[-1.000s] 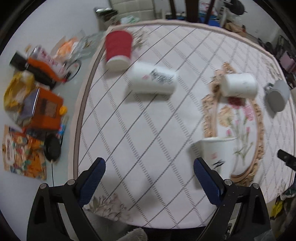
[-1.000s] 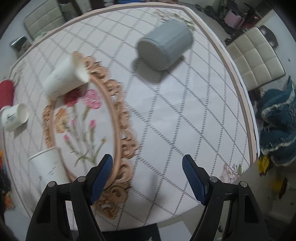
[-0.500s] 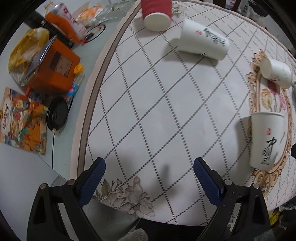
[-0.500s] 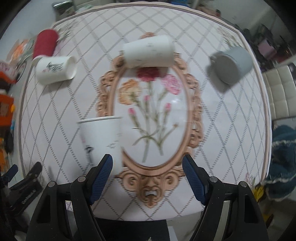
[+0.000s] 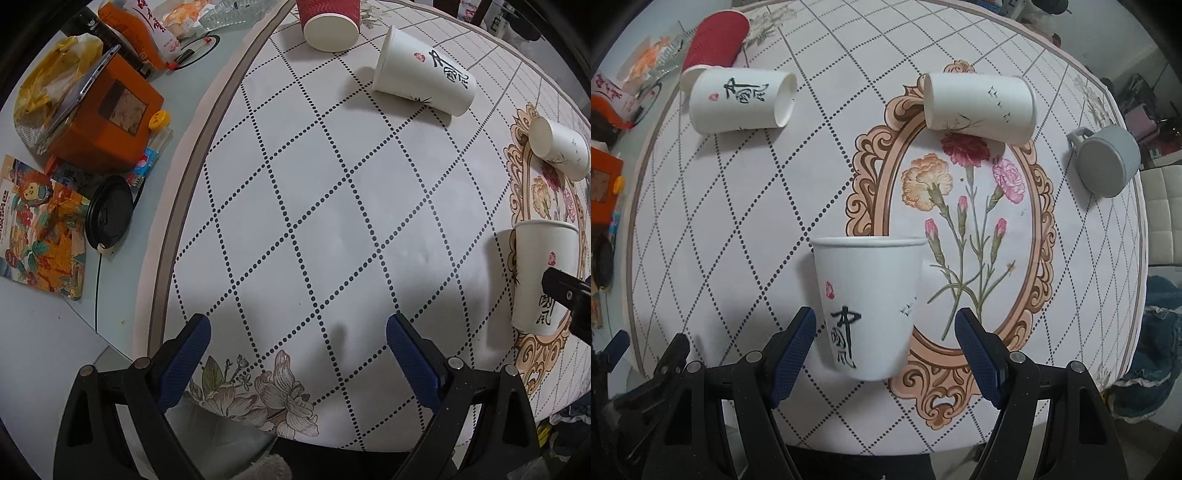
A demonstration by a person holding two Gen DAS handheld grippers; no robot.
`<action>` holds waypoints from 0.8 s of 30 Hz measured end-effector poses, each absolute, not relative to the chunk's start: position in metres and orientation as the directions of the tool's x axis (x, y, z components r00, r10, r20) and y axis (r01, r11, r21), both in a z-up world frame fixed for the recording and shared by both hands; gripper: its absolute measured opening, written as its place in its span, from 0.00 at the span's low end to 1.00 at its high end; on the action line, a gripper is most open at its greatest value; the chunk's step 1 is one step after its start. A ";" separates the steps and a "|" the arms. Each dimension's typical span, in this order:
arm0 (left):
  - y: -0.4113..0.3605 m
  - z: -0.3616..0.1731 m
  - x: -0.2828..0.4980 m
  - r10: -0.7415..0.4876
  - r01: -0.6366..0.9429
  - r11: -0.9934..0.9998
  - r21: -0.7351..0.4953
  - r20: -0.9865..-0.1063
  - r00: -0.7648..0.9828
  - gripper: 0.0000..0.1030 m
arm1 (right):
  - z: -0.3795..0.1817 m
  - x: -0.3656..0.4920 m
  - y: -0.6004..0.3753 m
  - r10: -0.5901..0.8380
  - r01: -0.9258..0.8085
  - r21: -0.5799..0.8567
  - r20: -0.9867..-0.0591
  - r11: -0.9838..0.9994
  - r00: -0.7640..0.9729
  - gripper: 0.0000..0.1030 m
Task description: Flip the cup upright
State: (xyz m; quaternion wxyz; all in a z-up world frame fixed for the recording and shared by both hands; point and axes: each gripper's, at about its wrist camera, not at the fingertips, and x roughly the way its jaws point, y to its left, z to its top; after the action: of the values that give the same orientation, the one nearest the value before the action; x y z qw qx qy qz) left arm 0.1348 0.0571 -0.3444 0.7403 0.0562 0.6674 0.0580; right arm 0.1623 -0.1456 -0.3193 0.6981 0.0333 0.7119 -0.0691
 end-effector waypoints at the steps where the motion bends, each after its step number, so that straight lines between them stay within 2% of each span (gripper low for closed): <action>1: 0.057 -0.346 0.136 0.161 -0.007 0.987 0.162 -0.982 0.098 0.96 | -0.322 0.164 -0.145 -0.059 0.142 -0.062 -0.998 0.988 -0.026 0.77; 2: 0.056 -0.347 0.137 0.158 -0.003 0.987 0.158 -0.983 0.094 0.99 | -0.324 0.165 -0.145 -0.060 0.144 -0.064 -0.998 0.988 -0.030 0.77; 6: 0.057 -0.350 0.140 0.150 0.002 0.989 0.151 -0.984 0.092 0.99 | -0.335 0.168 -0.144 -0.062 0.148 -0.071 -0.996 0.987 -0.061 0.72; 8: 0.057 -0.351 0.141 0.141 0.003 0.990 0.142 -0.986 0.090 0.99 | -0.338 0.168 -0.143 -0.057 0.147 -0.067 -0.996 0.987 -0.073 0.60; 14: 0.056 -0.350 0.146 0.151 -0.003 0.988 0.152 -0.984 0.096 0.99 | -0.326 0.163 -0.149 -0.050 0.180 -0.048 -0.999 0.982 0.004 0.60; 20: 0.053 -0.353 0.159 0.123 -0.004 0.992 0.123 -0.990 0.070 0.99 | -0.307 0.162 -0.168 0.067 0.263 0.113 -0.982 0.958 0.178 0.60; 24: 0.047 -0.354 0.174 0.144 -0.008 0.990 0.144 -0.988 0.064 0.99 | -0.298 0.166 -0.177 0.076 0.297 0.182 -0.938 0.937 0.337 0.60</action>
State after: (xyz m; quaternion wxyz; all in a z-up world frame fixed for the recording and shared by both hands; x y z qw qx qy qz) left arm 0.1743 0.0475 -0.3541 0.7276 0.0496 0.6822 0.0523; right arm 0.1665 -0.1771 -0.2983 0.8013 0.1629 0.5715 -0.0690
